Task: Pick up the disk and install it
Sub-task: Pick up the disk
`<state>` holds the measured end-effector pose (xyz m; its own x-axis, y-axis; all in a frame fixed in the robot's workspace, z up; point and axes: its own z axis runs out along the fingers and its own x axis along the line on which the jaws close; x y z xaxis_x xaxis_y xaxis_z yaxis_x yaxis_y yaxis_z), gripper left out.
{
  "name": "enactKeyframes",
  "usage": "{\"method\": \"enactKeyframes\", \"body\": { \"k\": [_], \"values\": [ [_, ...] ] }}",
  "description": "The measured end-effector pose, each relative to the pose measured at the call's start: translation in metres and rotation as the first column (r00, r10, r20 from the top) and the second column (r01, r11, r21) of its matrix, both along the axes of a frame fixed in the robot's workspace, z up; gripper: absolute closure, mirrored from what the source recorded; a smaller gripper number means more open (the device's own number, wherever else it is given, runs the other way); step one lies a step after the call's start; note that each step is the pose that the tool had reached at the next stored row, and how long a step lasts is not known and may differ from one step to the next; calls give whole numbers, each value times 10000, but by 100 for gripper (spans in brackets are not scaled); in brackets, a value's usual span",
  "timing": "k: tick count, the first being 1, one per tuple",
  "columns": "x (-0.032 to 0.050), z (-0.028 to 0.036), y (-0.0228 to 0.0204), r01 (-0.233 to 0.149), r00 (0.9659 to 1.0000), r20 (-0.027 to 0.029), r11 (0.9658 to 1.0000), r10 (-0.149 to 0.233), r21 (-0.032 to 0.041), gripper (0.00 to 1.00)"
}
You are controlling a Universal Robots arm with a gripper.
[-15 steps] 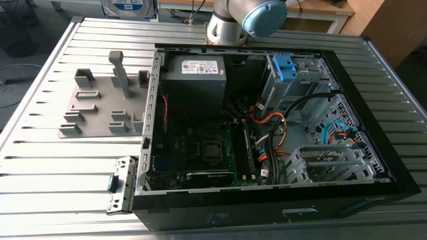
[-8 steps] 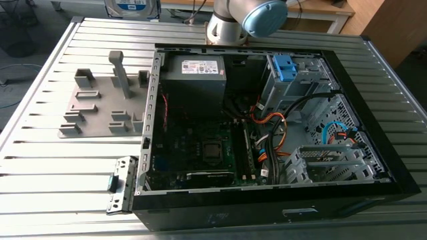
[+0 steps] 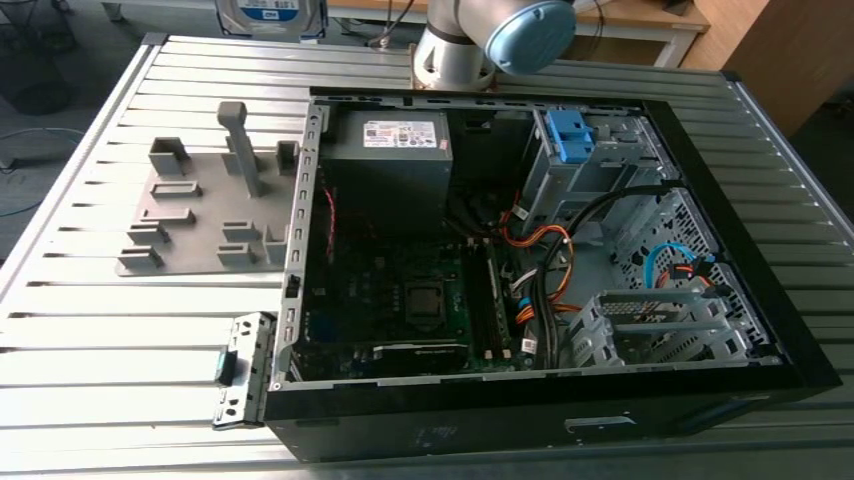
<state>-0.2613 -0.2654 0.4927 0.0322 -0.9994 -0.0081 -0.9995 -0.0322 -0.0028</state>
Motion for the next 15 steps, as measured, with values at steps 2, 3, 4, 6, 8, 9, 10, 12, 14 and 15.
{"method": "enactKeyframes", "body": {
  "k": [2, 3, 4, 6, 8, 9, 10, 12, 14, 15],
  "values": [
    [19, 0, 0, 0, 10000, 0, 10000, 0, 0, 64],
    [28, 0, 0, 0, 10000, 0, 10000, 0, 0, 64],
    [39, 0, 0, 1, 10000, 0, 10000, -1, 0, 64],
    [61, 0, 0, 0, 10000, 0, 10000, 0, 0, 64],
    [82, 0, 0, 0, 10000, 0, 10000, 0, 0, 64],
    [93, 0, 0, 0, 10000, 0, 10000, 0, 0, 64],
    [102, 0, 0, 0, 10000, -1, 10000, 0, 0, 64],
    [119, 0, 0, 1, 10000, 0, 10000, -1, 0, 64],
    [136, 0, 0, 0, 10000, -1, 10000, 0, 0, 64],
    [144, 0, 0, 0, 10000, 0, 10000, 0, 0, 64]
  ]
}}
